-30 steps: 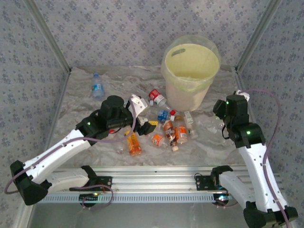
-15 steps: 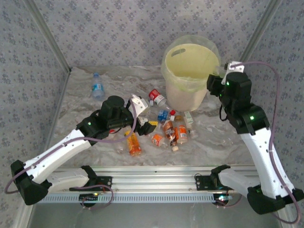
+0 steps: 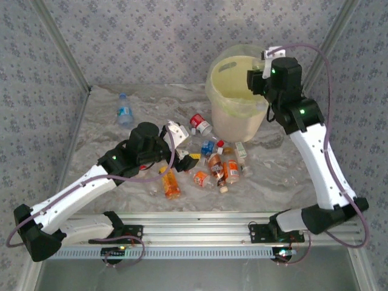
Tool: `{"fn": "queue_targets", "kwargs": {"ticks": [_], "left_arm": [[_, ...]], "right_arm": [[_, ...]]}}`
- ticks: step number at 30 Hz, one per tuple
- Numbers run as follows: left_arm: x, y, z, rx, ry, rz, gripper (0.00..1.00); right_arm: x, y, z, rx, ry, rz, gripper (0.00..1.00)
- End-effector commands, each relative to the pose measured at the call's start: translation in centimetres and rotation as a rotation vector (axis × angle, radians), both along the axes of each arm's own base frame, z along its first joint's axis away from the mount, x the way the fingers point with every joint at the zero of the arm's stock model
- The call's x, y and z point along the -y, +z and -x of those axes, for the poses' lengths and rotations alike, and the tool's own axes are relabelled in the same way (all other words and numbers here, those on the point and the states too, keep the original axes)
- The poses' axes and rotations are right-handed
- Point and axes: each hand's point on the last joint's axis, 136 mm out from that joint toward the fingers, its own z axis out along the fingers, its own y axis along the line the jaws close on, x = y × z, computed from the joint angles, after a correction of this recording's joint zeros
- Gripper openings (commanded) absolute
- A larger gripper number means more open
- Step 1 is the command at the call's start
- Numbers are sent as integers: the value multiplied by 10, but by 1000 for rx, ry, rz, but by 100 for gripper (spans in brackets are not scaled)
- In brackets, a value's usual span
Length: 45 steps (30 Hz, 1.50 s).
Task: Put the plastic bottles in the bin
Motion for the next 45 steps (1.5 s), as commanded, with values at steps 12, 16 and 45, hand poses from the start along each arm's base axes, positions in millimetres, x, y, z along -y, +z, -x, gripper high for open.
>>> {"fn": "queue_targets", "kwargs": {"ticks": [12, 16, 45], "left_arm": [[-1, -6, -3, 0, 4, -31, 100], [-2, -5, -5, 3, 14, -27, 100], [1, -6, -6, -4, 12, -23, 100]], "right_arm": [[-23, -13, -71, -74, 70, 56, 54], [-22, -34, -88, -131, 82, 51, 55], [-21, -214, -122, -690, 78, -40, 56]]}}
